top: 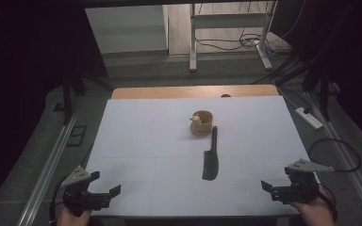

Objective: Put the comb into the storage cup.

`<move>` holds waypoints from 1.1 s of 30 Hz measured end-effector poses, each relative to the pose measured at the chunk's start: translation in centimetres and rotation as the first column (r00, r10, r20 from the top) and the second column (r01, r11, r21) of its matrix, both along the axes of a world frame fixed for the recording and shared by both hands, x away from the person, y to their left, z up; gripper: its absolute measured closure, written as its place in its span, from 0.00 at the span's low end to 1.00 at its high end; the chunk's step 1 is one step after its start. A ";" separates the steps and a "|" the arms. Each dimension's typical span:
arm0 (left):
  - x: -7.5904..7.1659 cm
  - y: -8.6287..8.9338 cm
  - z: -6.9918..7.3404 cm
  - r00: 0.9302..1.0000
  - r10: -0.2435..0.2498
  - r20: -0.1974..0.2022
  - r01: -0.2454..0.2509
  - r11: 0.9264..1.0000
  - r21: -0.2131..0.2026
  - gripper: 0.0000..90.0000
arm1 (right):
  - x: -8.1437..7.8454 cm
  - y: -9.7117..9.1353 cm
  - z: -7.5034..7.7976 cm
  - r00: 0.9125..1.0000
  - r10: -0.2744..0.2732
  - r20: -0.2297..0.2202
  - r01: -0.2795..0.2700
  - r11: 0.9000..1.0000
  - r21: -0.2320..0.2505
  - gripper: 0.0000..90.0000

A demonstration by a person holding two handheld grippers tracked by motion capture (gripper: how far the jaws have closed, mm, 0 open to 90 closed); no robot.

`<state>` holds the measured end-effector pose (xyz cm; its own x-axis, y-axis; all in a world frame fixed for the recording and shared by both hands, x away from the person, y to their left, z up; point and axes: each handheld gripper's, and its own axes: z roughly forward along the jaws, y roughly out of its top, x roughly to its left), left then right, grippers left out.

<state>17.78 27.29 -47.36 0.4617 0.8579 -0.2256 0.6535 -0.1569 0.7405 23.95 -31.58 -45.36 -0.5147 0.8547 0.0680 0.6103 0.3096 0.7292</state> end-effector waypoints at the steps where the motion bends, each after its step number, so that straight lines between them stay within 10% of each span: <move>1: 0.0 0.0 0.0 1.000 0.000 0.000 0.000 1.000 0.000 0.01 | 0.0 0.0 0.0 1.000 0.000 0.000 0.000 1.000 0.000 0.00; 33: 0.0 0.1 0.0 1.000 0.003 -0.003 -0.003 1.000 -0.015 0.01 | 1.6 2.3 0.2 0.991 0.133 0.013 -0.133 0.991 -0.010 0.00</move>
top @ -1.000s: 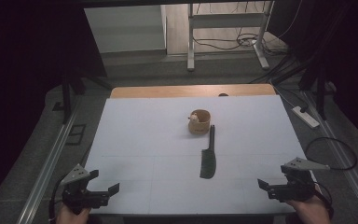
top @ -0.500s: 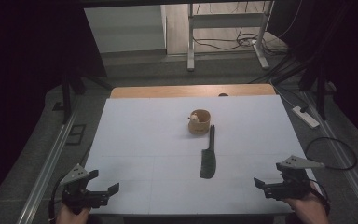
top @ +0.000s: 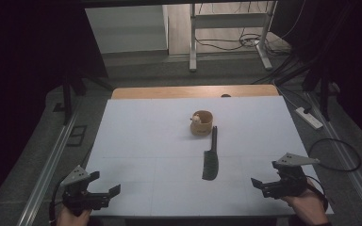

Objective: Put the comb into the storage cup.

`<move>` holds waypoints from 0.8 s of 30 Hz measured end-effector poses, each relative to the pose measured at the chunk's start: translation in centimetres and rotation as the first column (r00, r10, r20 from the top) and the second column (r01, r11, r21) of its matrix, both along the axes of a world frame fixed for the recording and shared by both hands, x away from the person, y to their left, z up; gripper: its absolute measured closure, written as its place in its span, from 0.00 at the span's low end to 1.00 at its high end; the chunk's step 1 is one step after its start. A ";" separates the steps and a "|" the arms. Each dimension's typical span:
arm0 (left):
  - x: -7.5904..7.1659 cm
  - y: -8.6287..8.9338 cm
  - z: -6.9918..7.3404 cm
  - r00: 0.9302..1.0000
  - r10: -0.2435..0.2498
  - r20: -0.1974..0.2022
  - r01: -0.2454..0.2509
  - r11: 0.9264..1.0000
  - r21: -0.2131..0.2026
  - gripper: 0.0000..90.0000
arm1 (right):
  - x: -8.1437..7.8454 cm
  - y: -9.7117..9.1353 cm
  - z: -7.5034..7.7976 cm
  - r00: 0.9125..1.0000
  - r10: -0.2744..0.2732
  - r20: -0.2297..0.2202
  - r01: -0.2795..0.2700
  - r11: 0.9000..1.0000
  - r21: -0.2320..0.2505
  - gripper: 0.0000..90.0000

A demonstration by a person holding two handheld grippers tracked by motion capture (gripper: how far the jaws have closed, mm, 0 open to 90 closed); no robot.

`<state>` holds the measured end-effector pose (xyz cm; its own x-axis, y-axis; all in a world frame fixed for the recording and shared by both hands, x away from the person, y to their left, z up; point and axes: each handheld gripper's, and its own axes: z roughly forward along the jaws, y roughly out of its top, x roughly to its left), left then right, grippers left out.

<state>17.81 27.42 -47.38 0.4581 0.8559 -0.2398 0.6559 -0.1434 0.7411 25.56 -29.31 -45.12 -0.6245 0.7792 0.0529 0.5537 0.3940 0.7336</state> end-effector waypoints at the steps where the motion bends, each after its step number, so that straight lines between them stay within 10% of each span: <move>1: 0.0 0.0 0.0 1.000 0.000 -0.001 0.000 1.000 -0.001 0.01 | 0.0 0.0 0.0 1.000 0.000 0.000 0.000 1.000 0.000 0.00; 24: 0.0 0.2 0.0 1.000 0.002 -0.002 -0.002 1.000 -0.016 0.01 | 1.8 2.2 0.3 1.000 0.009 -0.028 -0.009 1.000 -0.002 0.00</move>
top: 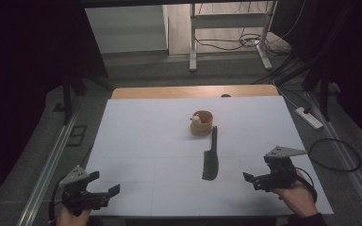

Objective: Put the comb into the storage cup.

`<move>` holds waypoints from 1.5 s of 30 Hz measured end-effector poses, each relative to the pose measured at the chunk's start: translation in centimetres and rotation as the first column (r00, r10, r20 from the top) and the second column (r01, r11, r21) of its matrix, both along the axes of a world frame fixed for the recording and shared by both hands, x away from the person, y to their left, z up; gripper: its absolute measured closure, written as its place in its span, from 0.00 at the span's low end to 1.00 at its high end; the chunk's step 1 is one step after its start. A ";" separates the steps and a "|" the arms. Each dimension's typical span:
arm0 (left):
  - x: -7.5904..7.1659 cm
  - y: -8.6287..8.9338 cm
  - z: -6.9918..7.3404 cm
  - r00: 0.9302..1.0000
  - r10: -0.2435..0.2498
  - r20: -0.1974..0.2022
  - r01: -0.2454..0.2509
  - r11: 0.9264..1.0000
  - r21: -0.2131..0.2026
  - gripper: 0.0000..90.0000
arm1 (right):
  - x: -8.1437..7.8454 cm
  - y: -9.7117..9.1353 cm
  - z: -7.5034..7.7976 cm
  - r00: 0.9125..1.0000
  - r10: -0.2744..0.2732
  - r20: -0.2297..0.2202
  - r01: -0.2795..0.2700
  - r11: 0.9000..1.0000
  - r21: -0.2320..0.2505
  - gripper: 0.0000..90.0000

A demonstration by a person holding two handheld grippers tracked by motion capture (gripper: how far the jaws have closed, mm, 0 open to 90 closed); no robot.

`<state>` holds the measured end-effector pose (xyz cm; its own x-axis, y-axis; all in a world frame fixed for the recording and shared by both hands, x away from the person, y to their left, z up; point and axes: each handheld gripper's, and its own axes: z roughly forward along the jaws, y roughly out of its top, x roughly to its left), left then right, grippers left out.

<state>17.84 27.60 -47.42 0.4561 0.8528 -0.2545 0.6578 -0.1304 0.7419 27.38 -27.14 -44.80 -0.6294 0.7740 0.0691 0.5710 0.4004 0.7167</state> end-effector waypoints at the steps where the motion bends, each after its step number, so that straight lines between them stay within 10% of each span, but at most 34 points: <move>1: 0.0 0.0 0.0 1.000 0.000 0.000 0.000 1.000 0.000 0.01 | 0.1 0.1 0.0 1.000 0.002 0.002 -0.002 1.000 -0.002 0.00; 45: 0.0 0.1 0.0 1.000 -0.003 -0.003 0.003 1.000 -0.011 0.01 | 3.8 3.5 -0.4 0.998 0.030 -0.056 -0.033 0.998 -0.057 0.00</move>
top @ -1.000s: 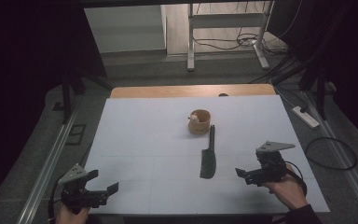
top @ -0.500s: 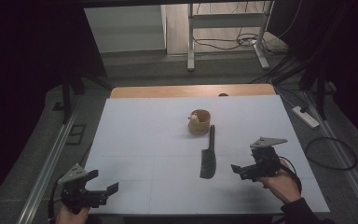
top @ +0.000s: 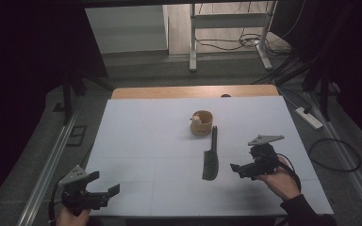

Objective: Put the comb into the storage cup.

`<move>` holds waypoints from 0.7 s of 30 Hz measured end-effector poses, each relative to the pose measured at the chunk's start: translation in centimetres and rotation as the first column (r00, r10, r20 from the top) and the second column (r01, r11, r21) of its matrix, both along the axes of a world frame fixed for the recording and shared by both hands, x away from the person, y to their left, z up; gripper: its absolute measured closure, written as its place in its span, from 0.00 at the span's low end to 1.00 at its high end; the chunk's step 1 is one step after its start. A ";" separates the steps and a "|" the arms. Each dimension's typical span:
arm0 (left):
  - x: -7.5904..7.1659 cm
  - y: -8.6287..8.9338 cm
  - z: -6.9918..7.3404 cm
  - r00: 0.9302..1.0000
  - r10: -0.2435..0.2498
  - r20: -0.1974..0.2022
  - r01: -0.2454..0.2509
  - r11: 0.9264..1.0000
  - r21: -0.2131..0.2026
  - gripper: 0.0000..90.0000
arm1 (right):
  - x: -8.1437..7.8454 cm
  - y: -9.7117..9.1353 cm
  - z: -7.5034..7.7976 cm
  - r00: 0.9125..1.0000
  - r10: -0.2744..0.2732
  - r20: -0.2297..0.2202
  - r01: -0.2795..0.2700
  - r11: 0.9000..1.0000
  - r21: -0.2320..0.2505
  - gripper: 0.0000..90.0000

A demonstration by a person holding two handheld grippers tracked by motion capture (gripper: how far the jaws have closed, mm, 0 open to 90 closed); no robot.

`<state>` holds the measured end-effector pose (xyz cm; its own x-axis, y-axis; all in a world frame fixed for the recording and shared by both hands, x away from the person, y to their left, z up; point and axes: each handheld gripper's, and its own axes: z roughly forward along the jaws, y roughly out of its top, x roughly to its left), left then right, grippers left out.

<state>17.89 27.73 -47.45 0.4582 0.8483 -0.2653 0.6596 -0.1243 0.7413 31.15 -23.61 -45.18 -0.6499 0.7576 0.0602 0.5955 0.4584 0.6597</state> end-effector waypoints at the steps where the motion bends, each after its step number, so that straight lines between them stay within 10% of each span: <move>1: 0.0 0.0 0.0 1.000 -0.001 0.000 0.001 1.000 0.000 0.01 | 0.1 0.1 0.0 1.000 0.001 -0.003 -0.001 1.000 0.000 0.00; 21: 0.1 -0.1 0.0 1.000 -0.011 -0.006 0.011 1.000 0.006 0.01 | 2.2 2.3 -0.2 0.998 0.015 -0.058 -0.018 0.999 -0.044 0.00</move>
<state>17.97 27.61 -47.47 0.4657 0.8451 -0.2624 0.6623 -0.1362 0.7368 33.36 -21.30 -45.34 -0.6590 0.7494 0.0643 0.6239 0.4968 0.6032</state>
